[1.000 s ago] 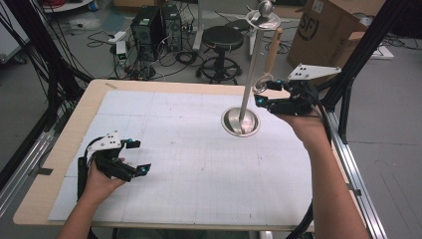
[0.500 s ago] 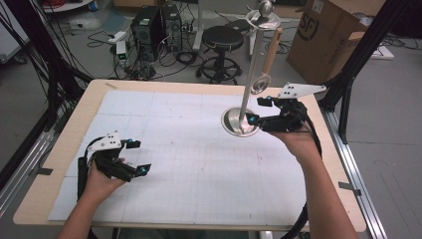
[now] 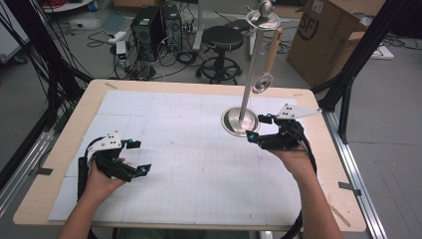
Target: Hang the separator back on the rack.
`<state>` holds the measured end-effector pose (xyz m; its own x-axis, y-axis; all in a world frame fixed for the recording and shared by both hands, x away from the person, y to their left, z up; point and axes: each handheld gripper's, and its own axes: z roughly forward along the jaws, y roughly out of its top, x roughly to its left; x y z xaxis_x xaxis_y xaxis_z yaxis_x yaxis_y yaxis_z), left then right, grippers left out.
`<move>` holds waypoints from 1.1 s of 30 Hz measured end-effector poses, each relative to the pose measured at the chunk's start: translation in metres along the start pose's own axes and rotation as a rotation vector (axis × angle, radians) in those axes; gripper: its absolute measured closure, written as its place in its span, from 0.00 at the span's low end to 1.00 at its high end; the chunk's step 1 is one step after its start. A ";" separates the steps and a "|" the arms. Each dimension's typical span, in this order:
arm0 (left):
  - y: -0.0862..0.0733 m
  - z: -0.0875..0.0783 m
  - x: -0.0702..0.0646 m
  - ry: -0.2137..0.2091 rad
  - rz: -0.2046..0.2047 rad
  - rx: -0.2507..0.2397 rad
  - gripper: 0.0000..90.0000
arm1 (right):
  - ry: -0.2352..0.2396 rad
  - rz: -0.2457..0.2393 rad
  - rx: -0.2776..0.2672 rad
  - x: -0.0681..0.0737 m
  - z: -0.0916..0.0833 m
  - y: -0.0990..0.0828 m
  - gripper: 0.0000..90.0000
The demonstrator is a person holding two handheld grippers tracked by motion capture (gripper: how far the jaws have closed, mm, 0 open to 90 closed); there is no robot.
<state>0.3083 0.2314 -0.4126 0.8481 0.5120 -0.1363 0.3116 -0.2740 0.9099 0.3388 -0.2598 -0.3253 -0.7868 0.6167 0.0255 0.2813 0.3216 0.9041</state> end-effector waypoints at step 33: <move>0.000 0.002 -0.001 -0.007 0.010 0.007 0.02 | 0.048 0.039 0.072 0.030 0.032 -0.073 0.22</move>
<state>0.3081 0.2294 -0.4128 0.8544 0.5032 -0.1297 0.3057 -0.2848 0.9085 0.3123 -0.2424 -0.4045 -0.7991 0.5955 0.0822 0.3497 0.3493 0.8693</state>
